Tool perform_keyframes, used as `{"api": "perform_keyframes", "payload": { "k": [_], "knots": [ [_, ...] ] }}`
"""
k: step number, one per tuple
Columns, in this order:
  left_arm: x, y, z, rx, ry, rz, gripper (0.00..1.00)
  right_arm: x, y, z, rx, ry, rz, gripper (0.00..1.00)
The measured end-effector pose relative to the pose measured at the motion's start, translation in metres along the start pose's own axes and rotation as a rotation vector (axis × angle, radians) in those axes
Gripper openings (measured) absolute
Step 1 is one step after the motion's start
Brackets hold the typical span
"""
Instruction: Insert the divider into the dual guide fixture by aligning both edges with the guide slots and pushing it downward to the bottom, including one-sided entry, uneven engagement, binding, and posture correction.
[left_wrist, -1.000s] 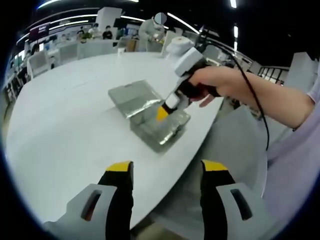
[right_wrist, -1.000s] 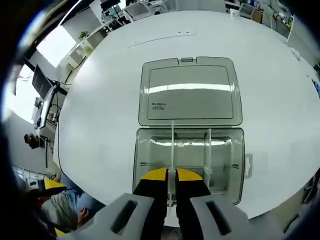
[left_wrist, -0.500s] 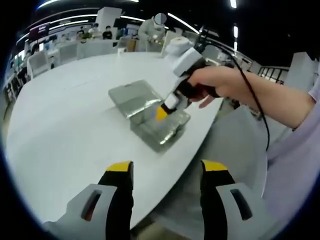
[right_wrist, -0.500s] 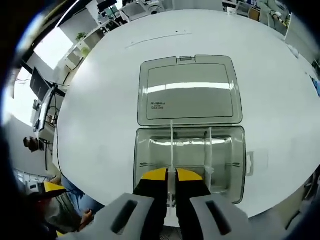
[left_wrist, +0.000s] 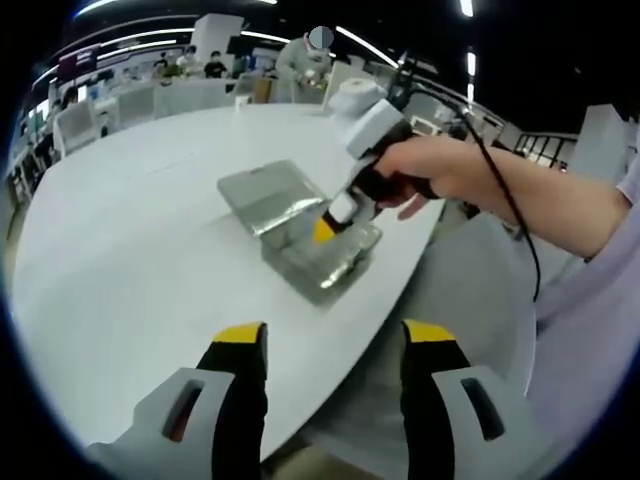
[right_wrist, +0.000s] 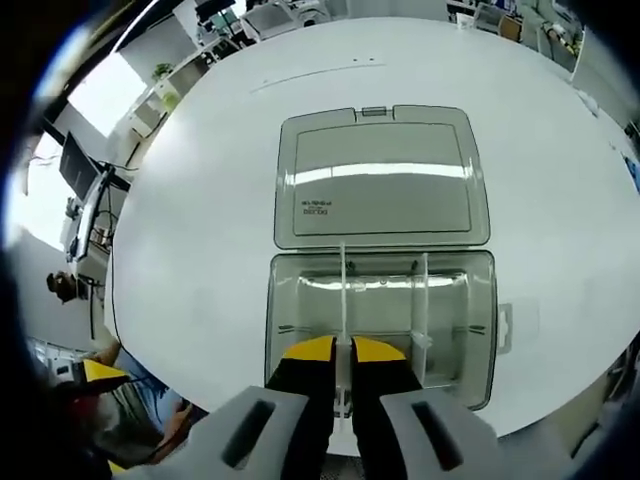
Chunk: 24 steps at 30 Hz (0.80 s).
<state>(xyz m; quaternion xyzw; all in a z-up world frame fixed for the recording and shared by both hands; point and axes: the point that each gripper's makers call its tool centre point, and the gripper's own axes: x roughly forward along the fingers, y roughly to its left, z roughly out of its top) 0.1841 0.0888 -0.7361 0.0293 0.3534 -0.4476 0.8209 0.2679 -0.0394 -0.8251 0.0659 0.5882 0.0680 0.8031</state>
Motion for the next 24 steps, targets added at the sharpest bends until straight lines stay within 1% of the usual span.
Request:
{"api": "perform_keyframes", "payload": {
  "k": [10,14,24],
  "knots": [
    [0.0015,0.0019,0.0002,-0.002,0.003,-0.002,0.51,0.005,-0.0033,0.0023,0.013,0.0,0.005,0.0],
    [0.0023,0.0013,0.0017,0.0,0.001,-0.005,0.51,0.002,-0.0021,0.0016,0.017,-0.01,0.01,0.0],
    [0.004,-0.0004,-0.0002,0.005,0.006,-0.011,0.51,-0.0036,-0.0037,0.0033,0.021,-0.038,0.004,0.0]
  ]
}}
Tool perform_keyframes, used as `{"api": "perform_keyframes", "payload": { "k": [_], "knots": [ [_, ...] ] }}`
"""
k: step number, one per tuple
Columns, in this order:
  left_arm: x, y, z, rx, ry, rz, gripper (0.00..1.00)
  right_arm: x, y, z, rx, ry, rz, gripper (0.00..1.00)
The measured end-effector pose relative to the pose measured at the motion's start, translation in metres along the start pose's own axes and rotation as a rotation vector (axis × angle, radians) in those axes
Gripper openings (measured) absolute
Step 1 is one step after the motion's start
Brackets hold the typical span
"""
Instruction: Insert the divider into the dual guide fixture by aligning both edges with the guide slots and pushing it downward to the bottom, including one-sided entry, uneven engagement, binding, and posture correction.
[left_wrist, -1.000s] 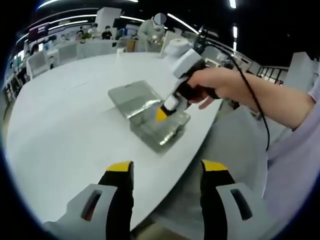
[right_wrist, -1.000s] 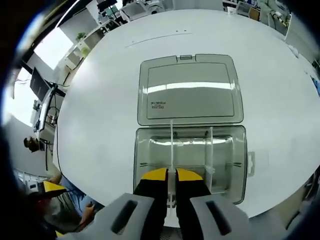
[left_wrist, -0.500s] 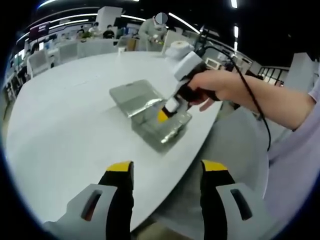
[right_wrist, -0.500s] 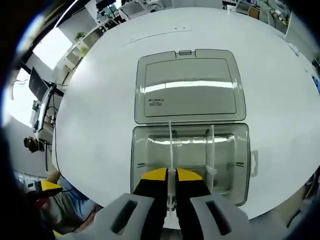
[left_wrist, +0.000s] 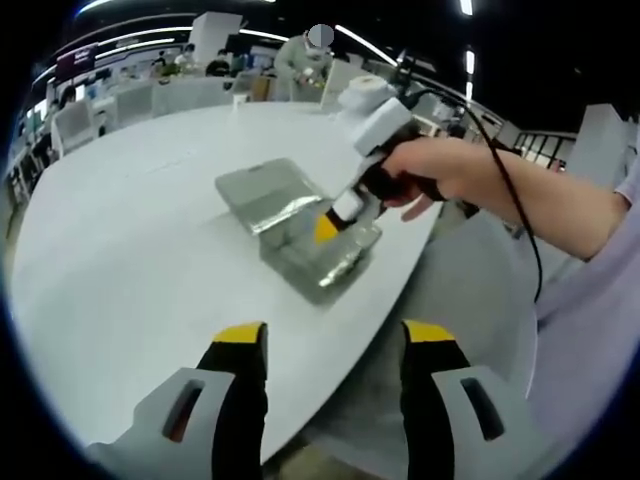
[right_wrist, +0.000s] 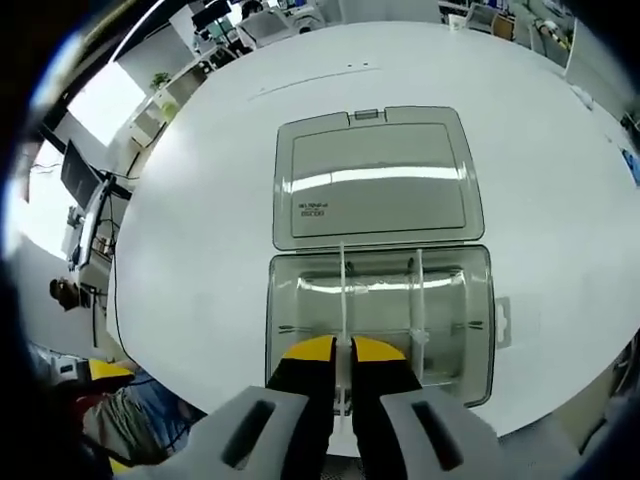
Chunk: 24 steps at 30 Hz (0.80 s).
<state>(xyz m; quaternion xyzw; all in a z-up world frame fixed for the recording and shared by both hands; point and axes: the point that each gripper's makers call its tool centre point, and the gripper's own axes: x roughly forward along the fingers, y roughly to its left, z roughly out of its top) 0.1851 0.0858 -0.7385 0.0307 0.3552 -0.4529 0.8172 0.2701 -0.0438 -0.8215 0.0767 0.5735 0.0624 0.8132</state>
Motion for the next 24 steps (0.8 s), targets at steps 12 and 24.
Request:
{"api": "perform_keyframes", "payload": {
  "k": [12,24],
  "knots": [
    [-0.001,0.003,0.003,-0.003,-0.008,0.001,0.5,0.007,0.0,-0.001,-0.016,0.019,-0.009,0.0],
    [0.001,0.005,0.004,-0.006,-0.009,0.001,0.5,0.017,0.0,-0.005,-0.062,0.053,-0.023,0.0]
  ]
}}
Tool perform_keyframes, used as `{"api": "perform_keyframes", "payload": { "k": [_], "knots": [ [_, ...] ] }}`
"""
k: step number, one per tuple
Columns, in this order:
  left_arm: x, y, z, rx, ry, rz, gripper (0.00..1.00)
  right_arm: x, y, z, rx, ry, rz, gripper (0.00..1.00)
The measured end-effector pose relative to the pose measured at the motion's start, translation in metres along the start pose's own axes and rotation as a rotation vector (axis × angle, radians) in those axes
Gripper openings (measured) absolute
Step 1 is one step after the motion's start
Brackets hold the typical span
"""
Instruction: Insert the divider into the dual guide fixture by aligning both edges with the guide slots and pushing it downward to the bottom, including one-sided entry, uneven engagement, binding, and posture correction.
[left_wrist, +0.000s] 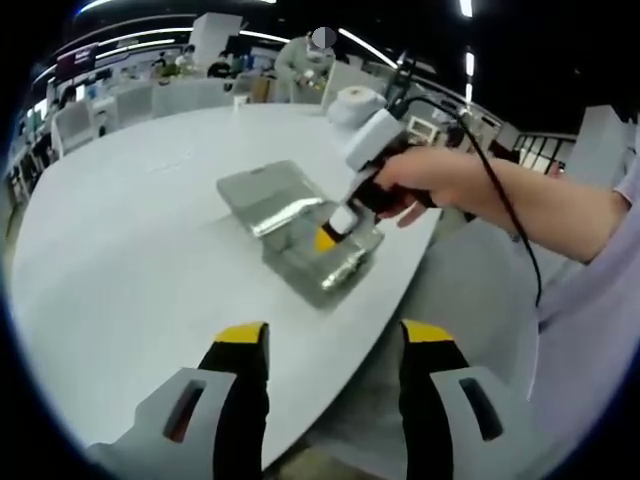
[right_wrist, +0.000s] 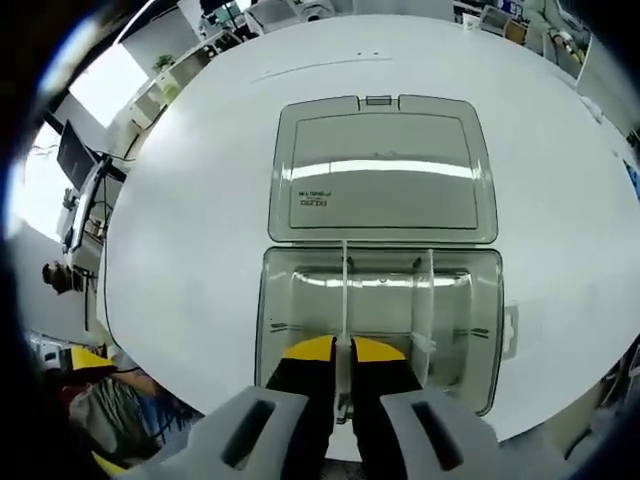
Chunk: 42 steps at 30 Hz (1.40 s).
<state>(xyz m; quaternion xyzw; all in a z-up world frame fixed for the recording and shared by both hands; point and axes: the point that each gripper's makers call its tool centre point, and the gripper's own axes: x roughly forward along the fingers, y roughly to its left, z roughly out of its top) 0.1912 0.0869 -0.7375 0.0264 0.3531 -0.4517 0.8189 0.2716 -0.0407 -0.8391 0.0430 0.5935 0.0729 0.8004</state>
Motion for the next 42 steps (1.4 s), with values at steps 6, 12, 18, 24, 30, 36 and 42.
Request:
{"api": "perform_keyframes", "payload": {
  "k": [6,12,18,24,30,36,42],
  "knots": [
    [-0.001,0.003,-0.002,-0.005,0.003,0.005,0.5,0.007,0.0,-0.003,-0.019,0.016,-0.005,0.0],
    [-0.002,0.006,-0.003,-0.013,0.003,0.014,0.5,0.009,0.0,-0.004,-0.031,0.028,-0.006,0.0],
    [-0.001,0.006,-0.002,-0.013,0.002,0.011,0.5,0.01,0.0,-0.006,-0.046,0.036,0.003,0.0],
    [-0.001,0.004,-0.001,-0.009,-0.002,0.011,0.5,0.011,0.0,-0.004,-0.03,0.029,0.021,0.0],
    [-0.006,0.006,-0.002,-0.009,0.002,0.025,0.5,0.011,0.002,-0.004,-0.054,0.028,0.037,0.02],
    [-0.008,0.007,-0.003,-0.013,0.001,0.038,0.5,0.013,0.001,-0.006,-0.1,0.034,0.025,0.05],
    [-0.008,0.005,-0.003,-0.016,0.001,0.044,0.5,0.012,0.002,-0.009,-0.12,0.027,0.048,0.11]
  ]
}}
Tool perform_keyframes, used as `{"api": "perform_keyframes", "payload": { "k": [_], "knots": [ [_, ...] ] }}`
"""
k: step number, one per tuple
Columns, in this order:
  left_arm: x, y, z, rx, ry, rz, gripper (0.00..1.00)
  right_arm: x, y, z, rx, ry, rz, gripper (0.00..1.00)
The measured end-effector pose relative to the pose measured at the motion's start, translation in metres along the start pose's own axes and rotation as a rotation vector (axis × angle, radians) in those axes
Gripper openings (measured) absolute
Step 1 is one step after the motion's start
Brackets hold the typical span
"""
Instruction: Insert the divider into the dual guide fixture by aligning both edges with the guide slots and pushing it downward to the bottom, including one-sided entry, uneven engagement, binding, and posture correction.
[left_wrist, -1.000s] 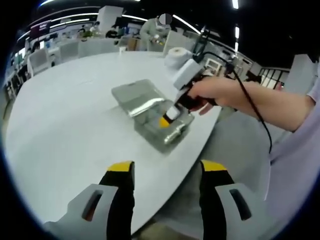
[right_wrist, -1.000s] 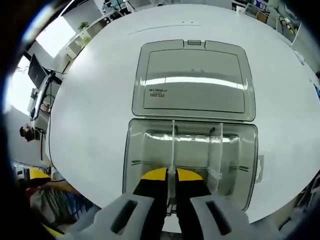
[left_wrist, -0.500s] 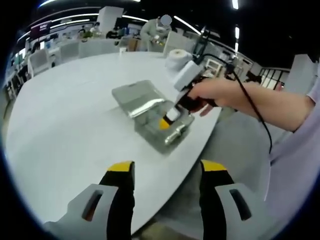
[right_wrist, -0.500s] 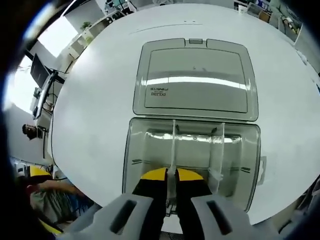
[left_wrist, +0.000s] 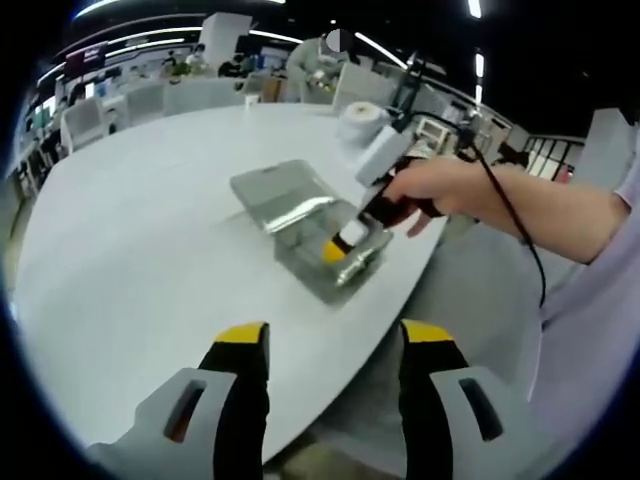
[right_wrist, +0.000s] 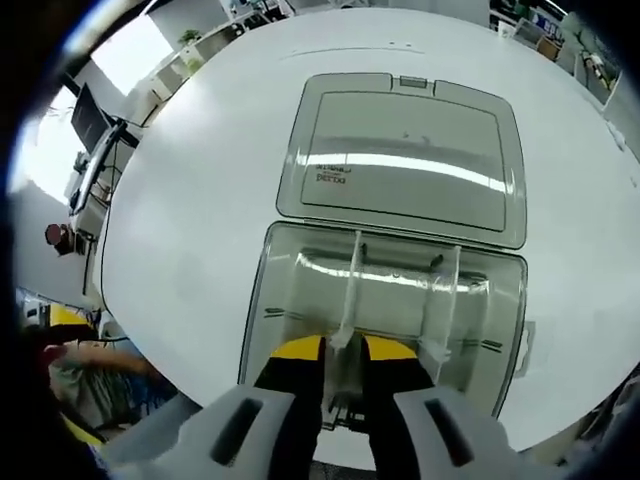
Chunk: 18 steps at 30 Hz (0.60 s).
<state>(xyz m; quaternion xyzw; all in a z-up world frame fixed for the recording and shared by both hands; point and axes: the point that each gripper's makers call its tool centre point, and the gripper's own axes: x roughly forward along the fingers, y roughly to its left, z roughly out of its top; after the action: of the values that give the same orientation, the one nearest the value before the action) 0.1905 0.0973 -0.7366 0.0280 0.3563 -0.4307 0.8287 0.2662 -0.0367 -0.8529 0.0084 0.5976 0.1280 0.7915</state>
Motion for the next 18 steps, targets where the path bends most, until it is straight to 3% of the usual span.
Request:
{"api": "perform_keyframes", "payload": {
  "k": [10,18],
  "knots": [
    [0.006,-0.008,-0.002,-0.001,0.01,0.002,0.5,-0.011,0.005,0.004,-0.022,-0.062,0.062,0.24],
    [0.009,-0.016,-0.002,0.006,0.018,0.007,0.5,-0.029,0.018,0.009,-0.071,-0.146,0.144,0.27]
  ]
}}
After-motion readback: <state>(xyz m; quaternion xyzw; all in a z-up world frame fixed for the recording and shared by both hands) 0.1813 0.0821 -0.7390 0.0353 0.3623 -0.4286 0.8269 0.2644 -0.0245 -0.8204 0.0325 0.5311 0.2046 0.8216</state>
